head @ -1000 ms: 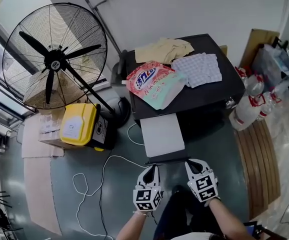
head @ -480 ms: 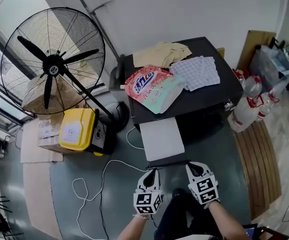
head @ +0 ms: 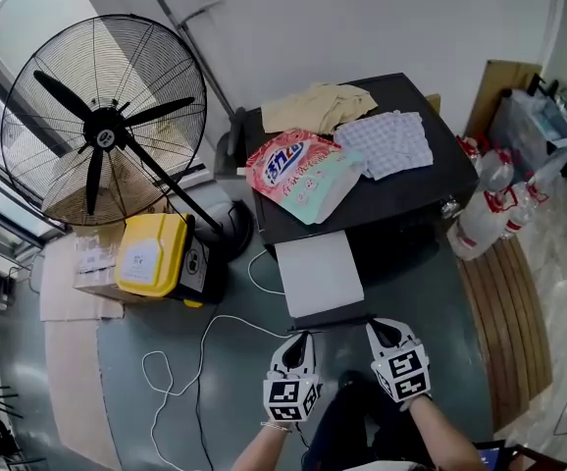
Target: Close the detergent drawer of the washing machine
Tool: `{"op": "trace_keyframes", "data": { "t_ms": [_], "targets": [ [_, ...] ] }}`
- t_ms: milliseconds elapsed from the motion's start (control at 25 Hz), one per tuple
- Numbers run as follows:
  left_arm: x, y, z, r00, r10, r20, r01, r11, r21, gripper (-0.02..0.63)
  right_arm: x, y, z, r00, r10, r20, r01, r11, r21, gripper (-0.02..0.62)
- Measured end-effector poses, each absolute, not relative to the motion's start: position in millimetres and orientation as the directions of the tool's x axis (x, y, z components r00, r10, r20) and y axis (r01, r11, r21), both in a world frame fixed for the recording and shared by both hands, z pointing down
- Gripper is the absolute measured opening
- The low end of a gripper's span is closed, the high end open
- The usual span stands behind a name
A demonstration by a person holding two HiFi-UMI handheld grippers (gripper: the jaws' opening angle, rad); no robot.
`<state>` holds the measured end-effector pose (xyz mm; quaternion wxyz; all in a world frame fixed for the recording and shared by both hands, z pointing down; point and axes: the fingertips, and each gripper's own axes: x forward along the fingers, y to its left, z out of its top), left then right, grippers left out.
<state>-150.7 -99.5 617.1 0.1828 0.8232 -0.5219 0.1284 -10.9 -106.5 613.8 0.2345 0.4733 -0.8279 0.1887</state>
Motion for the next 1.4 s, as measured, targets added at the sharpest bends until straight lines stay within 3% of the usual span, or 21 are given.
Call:
{"op": "trace_keyframes", "data": {
  "t_ms": [1400],
  "targets": [
    [-153, -128, 613, 0.443, -0.812, 0.38, -0.896, -0.397, 0.198, 0.015, -17, -134, 612, -0.396, -0.733, 0.553, -0.902, 0.425, -0.083, 0.025]
  ]
}}
